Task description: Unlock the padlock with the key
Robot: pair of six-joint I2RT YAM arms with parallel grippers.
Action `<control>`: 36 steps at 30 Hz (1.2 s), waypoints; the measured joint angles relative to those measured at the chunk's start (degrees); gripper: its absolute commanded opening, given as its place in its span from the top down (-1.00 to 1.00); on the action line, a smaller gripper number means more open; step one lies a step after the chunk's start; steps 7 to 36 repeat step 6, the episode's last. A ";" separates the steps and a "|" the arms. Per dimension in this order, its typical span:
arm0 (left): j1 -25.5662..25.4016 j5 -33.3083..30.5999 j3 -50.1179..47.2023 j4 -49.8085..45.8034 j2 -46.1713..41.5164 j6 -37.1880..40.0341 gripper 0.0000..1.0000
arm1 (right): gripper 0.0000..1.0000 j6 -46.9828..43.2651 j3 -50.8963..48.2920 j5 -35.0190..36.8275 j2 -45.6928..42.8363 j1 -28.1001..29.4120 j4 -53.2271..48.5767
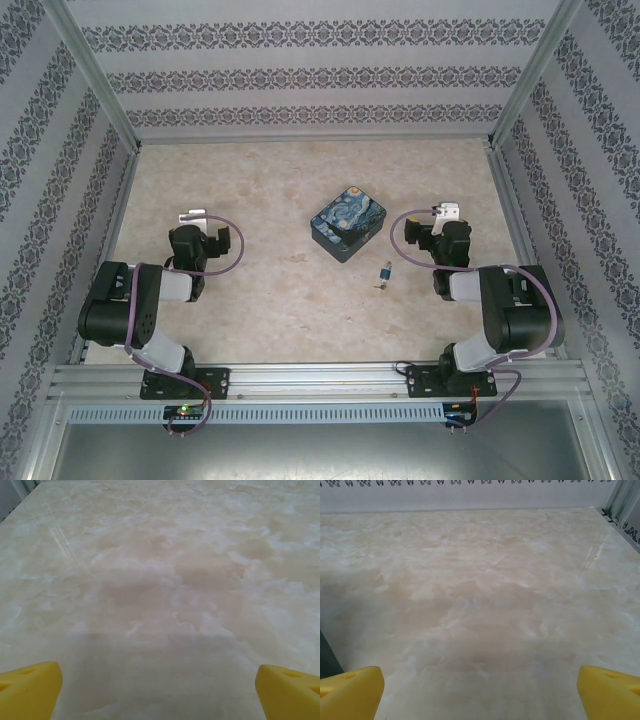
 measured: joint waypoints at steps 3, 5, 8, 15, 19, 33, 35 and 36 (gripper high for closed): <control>0.00 0.02 0.02 0.00 0.00 0.00 -0.99 | -0.97 0.00 0.15 -0.02 0.00 0.00 -0.04; 0.00 0.02 0.04 0.00 0.00 0.00 -0.99 | -0.96 -0.02 0.26 -0.02 0.00 0.00 0.02; 0.00 0.02 0.07 0.00 0.00 0.00 -0.99 | -0.97 -0.02 0.28 -0.02 0.00 0.00 0.02; 0.00 0.02 0.07 0.00 0.00 0.00 -0.99 | -0.97 -0.02 0.28 -0.02 0.00 0.00 0.02; 0.00 0.02 0.07 0.00 0.00 0.00 -0.99 | -0.97 -0.02 0.28 -0.02 0.00 0.00 0.02; 0.00 0.02 0.07 0.00 0.00 0.00 -0.99 | -0.97 -0.02 0.28 -0.02 0.00 0.00 0.02; 0.00 0.02 0.07 0.00 0.00 0.00 -0.99 | -0.97 -0.02 0.28 -0.02 0.00 0.00 0.02; 0.00 0.02 0.07 0.00 0.00 0.00 -0.99 | -0.97 -0.02 0.28 -0.02 0.00 0.00 0.02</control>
